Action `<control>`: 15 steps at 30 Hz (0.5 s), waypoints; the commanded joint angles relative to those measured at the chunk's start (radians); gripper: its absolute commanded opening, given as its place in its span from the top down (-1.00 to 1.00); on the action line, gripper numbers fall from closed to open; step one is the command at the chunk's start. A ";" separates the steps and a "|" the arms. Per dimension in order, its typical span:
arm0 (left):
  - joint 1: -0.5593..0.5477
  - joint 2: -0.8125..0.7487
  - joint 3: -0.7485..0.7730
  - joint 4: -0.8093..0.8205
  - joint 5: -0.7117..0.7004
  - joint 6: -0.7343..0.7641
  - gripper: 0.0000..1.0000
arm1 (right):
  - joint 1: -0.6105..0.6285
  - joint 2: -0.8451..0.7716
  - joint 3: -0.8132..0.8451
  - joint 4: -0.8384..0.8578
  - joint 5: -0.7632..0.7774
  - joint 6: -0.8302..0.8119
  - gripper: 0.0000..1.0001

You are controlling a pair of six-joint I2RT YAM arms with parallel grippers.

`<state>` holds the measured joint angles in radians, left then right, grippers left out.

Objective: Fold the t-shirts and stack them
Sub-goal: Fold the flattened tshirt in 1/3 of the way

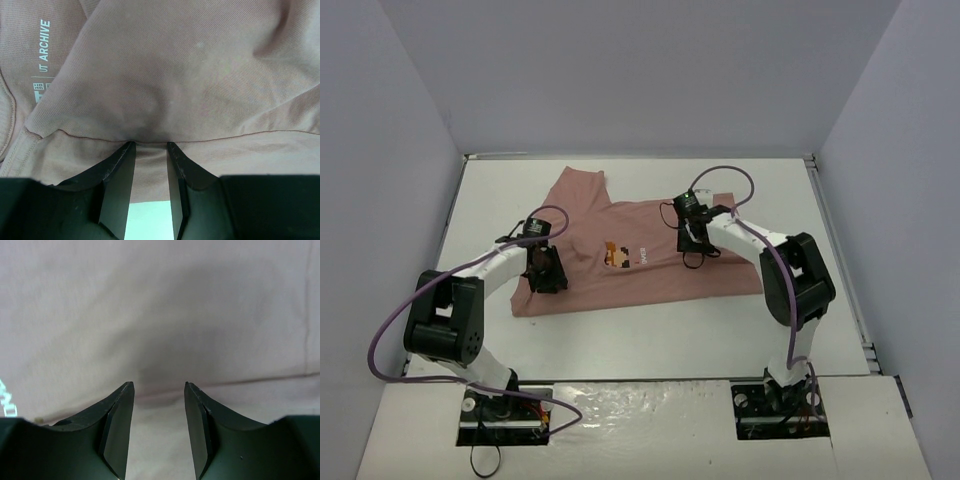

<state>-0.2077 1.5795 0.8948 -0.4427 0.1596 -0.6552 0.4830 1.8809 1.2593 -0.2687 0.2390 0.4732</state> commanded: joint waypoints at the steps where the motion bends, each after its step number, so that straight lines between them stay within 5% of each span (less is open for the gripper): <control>1: 0.004 -0.036 -0.007 -0.005 -0.049 0.018 0.43 | -0.037 0.033 0.097 -0.015 0.059 -0.074 0.15; 7: 0.003 -0.081 0.037 -0.045 -0.038 0.040 0.43 | -0.069 -0.049 0.162 -0.049 0.017 -0.173 0.15; 15: 0.002 -0.124 0.159 -0.075 0.008 0.095 0.43 | -0.148 -0.237 -0.070 -0.067 -0.028 -0.123 0.15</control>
<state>-0.2077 1.5108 0.9510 -0.5122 0.1484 -0.6063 0.3809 1.7645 1.2808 -0.3044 0.2237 0.3321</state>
